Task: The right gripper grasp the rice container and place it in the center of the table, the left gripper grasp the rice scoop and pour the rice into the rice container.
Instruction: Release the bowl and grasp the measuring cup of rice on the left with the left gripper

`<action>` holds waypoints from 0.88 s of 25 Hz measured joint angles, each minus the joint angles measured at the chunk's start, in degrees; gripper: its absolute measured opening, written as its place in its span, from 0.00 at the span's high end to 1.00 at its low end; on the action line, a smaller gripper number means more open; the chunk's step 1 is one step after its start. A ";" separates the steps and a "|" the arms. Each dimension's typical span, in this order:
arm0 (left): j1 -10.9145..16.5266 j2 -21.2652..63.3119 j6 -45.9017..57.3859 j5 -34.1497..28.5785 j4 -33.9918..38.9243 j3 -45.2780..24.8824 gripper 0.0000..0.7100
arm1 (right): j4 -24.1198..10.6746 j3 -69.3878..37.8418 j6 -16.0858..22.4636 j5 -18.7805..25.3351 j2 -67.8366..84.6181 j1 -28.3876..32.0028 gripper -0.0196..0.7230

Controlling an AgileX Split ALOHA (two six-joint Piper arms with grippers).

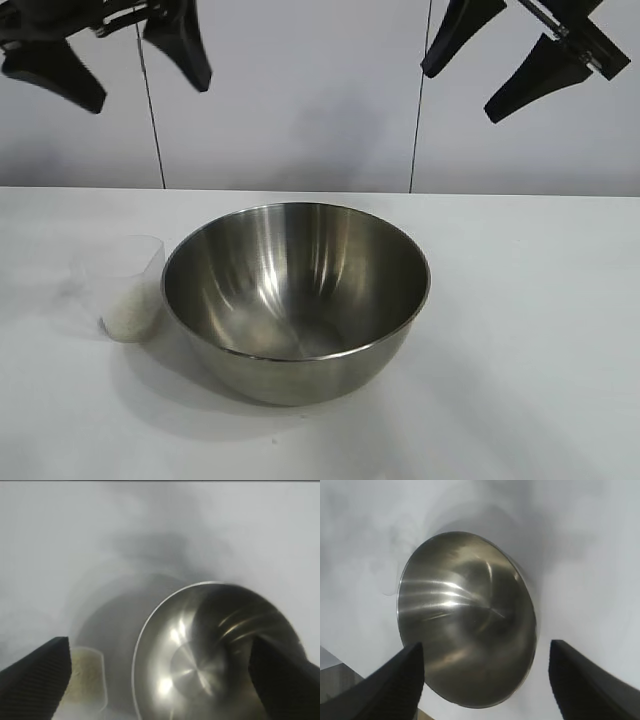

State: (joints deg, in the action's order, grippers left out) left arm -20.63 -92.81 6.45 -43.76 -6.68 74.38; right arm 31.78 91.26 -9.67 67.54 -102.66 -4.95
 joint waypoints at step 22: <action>1.45 3.21 -8.98 103.27 2.72 -63.17 0.08 | -0.48 0.00 0.00 -0.10 0.00 0.00 0.32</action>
State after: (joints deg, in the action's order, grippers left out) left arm -19.18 -89.60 -2.53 59.51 -3.96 11.21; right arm 31.31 91.26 -9.67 67.43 -102.66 -4.95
